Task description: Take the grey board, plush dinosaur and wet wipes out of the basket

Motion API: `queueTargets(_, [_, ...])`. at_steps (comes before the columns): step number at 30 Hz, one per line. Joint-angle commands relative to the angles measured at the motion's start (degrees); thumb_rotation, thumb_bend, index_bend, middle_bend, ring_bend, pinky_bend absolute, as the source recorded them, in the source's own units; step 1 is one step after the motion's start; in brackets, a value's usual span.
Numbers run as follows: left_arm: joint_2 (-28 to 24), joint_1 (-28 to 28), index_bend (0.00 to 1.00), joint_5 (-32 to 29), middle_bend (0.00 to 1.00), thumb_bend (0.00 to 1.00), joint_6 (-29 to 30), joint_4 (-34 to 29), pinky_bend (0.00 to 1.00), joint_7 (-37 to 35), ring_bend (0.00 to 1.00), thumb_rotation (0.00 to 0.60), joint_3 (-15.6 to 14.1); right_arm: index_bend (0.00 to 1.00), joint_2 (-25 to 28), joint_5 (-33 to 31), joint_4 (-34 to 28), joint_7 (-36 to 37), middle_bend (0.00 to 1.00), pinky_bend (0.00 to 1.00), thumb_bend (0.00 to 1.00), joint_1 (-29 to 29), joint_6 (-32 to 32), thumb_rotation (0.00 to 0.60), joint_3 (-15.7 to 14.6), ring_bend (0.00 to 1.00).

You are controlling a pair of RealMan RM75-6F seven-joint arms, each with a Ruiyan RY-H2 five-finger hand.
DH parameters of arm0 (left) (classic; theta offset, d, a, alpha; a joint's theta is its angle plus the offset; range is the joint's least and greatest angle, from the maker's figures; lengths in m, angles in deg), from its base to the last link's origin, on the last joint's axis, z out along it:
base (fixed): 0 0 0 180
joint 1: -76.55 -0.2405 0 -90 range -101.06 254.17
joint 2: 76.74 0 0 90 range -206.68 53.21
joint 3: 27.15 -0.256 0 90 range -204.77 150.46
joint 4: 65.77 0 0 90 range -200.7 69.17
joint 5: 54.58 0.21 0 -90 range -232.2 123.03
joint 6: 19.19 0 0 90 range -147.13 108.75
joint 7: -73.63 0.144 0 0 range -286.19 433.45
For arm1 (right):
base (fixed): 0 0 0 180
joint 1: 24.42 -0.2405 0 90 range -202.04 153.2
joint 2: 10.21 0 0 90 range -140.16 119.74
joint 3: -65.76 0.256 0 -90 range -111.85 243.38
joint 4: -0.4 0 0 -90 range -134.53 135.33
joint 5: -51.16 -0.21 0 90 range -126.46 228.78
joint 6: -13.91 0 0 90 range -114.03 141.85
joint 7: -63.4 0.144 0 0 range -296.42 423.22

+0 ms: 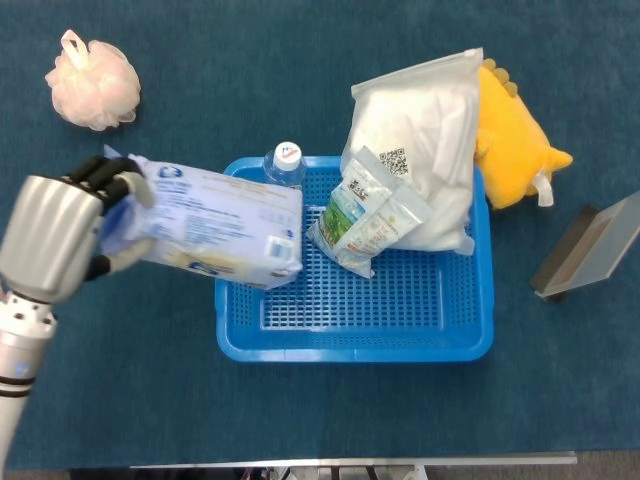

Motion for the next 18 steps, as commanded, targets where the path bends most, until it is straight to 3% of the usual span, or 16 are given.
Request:
queueTargets(1, [-0.74,-1.37,0.77,-2.65,0.78,0.36,0.77,1.32,1.0,1.31,0.71,0.6,0.61,0.23,-0.15,0.02,0.06,0.09,0.27,0.48,0.0,0.0,-0.03,0.6,-0.06,0.22])
queueTargets(9, [0.09,-3.08,0.77,-10.34,0.78,0.36,-2.2,6.83,0.99,0.36,0.71,0.6,0.16,0.23,-0.34,-0.23,0.11,0.14,0.27,0.48,0.0,-0.09,-0.51,0.6,-0.18,0.22])
queueTargets(18, [0.99,-4.05,0.73,-10.24,0.73,0.36,-2.72,8.95,0.9,-0.58,0.64,0.6,-0.7,0.23,-0.8,-0.44,0.08,0.14,0.27,0.48,0.0,-0.58,-1.63,0.6,-0.34,0.22])
